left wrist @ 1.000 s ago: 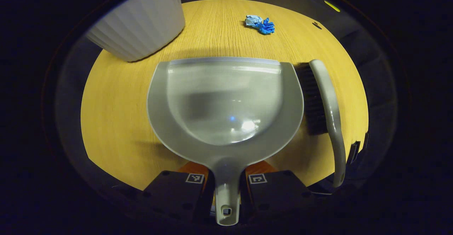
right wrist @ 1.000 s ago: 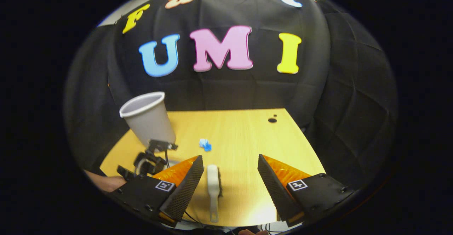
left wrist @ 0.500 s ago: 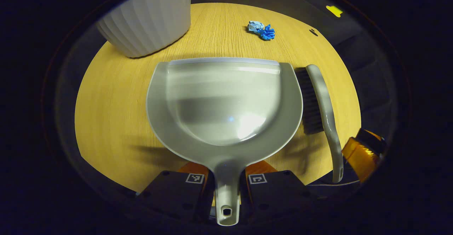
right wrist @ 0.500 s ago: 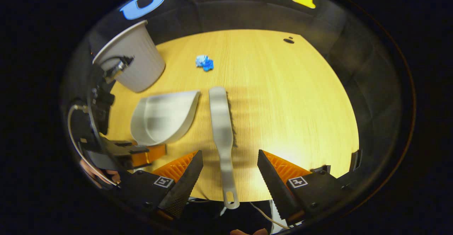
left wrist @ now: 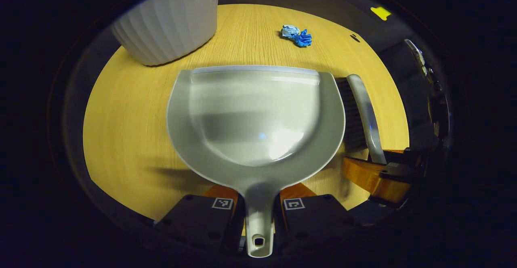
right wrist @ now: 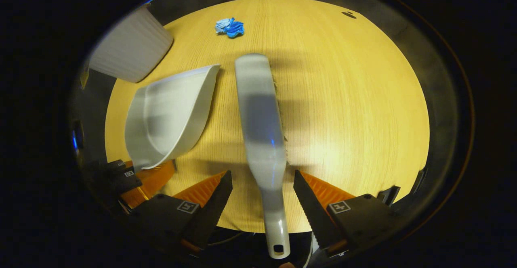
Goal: Pick up the small broom and dustpan from the desktop, sweep the trash into the dustpan with the broom, and then empty the trash into the garbage bin.
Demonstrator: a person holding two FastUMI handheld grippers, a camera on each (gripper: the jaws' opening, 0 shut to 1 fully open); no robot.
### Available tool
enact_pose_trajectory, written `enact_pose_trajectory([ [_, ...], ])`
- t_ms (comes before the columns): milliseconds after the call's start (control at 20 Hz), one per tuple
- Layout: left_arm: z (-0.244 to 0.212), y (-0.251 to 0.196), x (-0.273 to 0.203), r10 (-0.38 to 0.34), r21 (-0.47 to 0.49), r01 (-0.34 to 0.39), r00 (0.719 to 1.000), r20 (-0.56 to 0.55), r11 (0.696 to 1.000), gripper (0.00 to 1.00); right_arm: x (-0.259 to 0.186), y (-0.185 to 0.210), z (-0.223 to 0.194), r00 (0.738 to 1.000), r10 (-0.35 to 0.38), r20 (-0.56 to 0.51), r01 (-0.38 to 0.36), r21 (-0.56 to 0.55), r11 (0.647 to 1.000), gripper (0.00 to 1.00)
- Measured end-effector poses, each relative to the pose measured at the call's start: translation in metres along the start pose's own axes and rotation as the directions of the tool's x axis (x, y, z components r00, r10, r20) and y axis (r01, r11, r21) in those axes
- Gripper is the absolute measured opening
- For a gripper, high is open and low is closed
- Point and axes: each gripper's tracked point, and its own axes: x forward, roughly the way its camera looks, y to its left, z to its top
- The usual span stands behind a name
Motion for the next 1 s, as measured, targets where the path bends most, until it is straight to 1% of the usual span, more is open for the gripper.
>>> enact_pose_trajectory([
  [50, 0.0, 0.0, 0.0, -0.002, 0.001, 0.002, 1.0, 0.001, 1.0, 0.29, 0.003, -0.001, 0.0, 1.0, -0.007, -0.027, 0.008, 0.02, 1.0, 0.91],
  [100, 0.0, 0.0, 0.0, -0.006, -0.001, 0.006, 1.0, 0.0, 1.0, 0.29, 0.004, 0.001, 0.005, 1.0, 0.003, -0.02, -0.002, 0.044, 0.999, 0.75],
  [150, 0.001, -0.001, 0.001, -0.009, -0.004, 0.009, 1.0, -0.001, 1.0, 0.28, 0.003, 0.005, 0.008, 1.0, 0.02, -0.024, -0.019, 0.046, 0.999, 0.72],
  [200, 0.0, 0.0, -0.001, -0.011, -0.007, 0.011, 1.0, 0.003, 1.0, 0.29, 0.007, 0.005, 0.007, 0.999, 0.023, -0.043, -0.022, 0.036, 0.999, 0.67],
  [250, 0.0, 0.0, 0.0, -0.009, -0.01, 0.009, 1.0, 0.002, 1.0, 0.29, 0.01, 0.002, 0.002, 0.997, 0.018, -0.071, -0.016, 0.017, 1.0, 0.58],
  [300, -0.001, 0.0, -0.001, -0.006, -0.011, 0.006, 1.0, 0.001, 1.0, 0.29, 0.01, -0.001, 0.003, 0.998, 0.008, -0.067, -0.008, -0.005, 1.0, 0.49],
  [350, 0.0, 0.0, -0.001, -0.002, -0.013, 0.002, 1.0, 0.0, 1.0, 0.29, 0.009, -0.002, 0.001, 0.997, 0.013, -0.08, -0.014, -0.017, 1.0, 0.48],
  [400, -0.001, 0.0, -0.001, 0.0, -0.015, 0.0, 1.0, 0.002, 1.0, 0.29, 0.012, -0.002, -0.004, 0.995, 0.026, -0.101, -0.029, -0.023, 0.999, 0.43],
  [450, 0.0, 0.0, -0.001, 0.002, -0.018, -0.002, 1.0, 0.001, 1.0, 0.29, 0.008, 0.001, -0.006, 0.991, 0.043, -0.126, -0.047, -0.025, 0.999, 0.28],
  [500, -0.001, 0.0, -0.001, 0.003, -0.019, -0.003, 1.0, 0.002, 1.0, 0.29, 0.007, 0.003, -0.007, 0.987, 0.065, -0.145, -0.07, -0.032, 0.997, 0.28],
  [550, 0.0, 0.0, -0.001, 0.001, -0.017, -0.001, 1.0, 0.003, 1.0, 0.29, 0.006, 0.001, -0.004, 0.987, 0.067, -0.147, -0.075, -0.046, 0.996, 0.19],
  [600, -0.001, 0.0, -0.001, -0.003, -0.015, 0.003, 1.0, 0.006, 1.0, 0.29, 0.004, -0.002, 0.001, 0.988, 0.061, -0.141, -0.071, -0.064, 0.995, 0.28],
  [700, -0.001, 0.001, 0.0, -0.012, -0.01, 0.012, 1.0, 0.011, 1.0, 0.29, -0.004, -0.011, 0.023, 0.993, 0.039, -0.107, -0.052, -0.121, 0.991, 0.28],
  [850, -0.002, 0.004, 0.001, -0.005, 0.027, 0.005, 1.0, -0.003, 1.0, 0.3, -0.019, -0.034, 0.065, 0.999, -0.016, -0.046, 0.006, -0.207, 0.978, 0.28],
  [900, -0.003, 0.006, 0.001, -0.004, 0.044, 0.004, 1.0, -0.012, 0.999, 0.29, -0.024, -0.041, 0.084, 0.999, -0.032, -0.022, 0.027, -0.225, 0.974, 0.29],
  [950, -0.006, 0.009, -0.001, 0.002, 0.062, 0.0, 1.0, -0.019, 0.998, 0.3, -0.027, -0.044, 0.099, 0.999, -0.038, -0.001, 0.036, -0.235, 0.971, 0.28],
  [1000, -0.007, 0.011, -0.001, 0.01, 0.078, -0.008, 1.0, -0.026, 0.997, 0.28, -0.03, -0.047, 0.115, 0.999, -0.032, 0.011, 0.034, -0.232, 0.972, 0.28],
])
